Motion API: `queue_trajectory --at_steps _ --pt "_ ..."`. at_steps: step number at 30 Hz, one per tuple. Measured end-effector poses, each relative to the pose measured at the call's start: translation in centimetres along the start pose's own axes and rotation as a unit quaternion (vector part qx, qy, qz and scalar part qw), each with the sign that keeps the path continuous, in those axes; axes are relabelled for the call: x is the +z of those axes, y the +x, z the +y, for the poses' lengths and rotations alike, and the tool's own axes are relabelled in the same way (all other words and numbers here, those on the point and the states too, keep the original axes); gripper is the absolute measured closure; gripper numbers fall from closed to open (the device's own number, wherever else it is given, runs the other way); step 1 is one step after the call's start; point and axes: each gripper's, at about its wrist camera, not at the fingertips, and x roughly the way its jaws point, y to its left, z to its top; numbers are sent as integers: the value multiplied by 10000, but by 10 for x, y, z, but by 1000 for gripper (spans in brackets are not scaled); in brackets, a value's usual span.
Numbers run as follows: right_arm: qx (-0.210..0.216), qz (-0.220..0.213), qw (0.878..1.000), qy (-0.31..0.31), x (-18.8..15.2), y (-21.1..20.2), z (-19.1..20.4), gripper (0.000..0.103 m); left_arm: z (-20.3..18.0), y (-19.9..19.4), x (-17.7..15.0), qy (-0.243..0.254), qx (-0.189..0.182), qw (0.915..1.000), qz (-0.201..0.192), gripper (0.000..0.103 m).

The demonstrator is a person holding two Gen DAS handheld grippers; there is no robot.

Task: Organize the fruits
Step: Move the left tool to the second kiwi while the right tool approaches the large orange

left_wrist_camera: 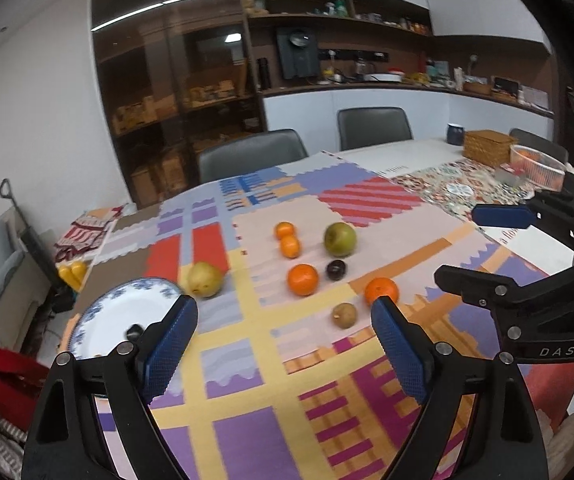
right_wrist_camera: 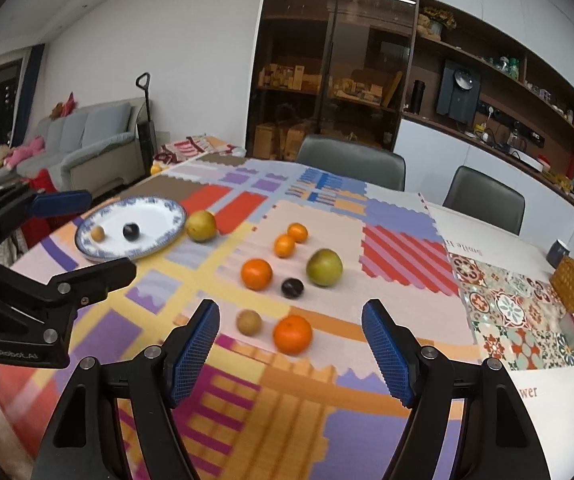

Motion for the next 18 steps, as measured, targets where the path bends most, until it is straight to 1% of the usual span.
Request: queue_trajectory --at_steps 6,12,14,15,16,17,18 --pt "75 217 9995 -203 -11 15 -13 29 -11 29 -3 294 -352 9989 57 16" --pt "256 533 9971 -472 -20 43 -14 30 -8 63 -9 399 -727 9962 271 28" --pt "291 662 9955 -605 -23 54 -13 35 -10 73 -11 504 -833 9946 352 33" --pt "330 734 9946 -651 -24 60 -12 40 -11 79 -12 578 -905 9934 410 37" --pt "391 831 9935 -670 -26 67 -12 44 -12 84 -13 614 -967 9923 470 39" --pt "509 937 9921 -663 -27 74 -13 46 -13 89 -13 654 -1078 9906 538 42" --pt "591 996 9911 -660 -28 79 -13 50 -14 94 -14 710 -1196 9884 604 44"
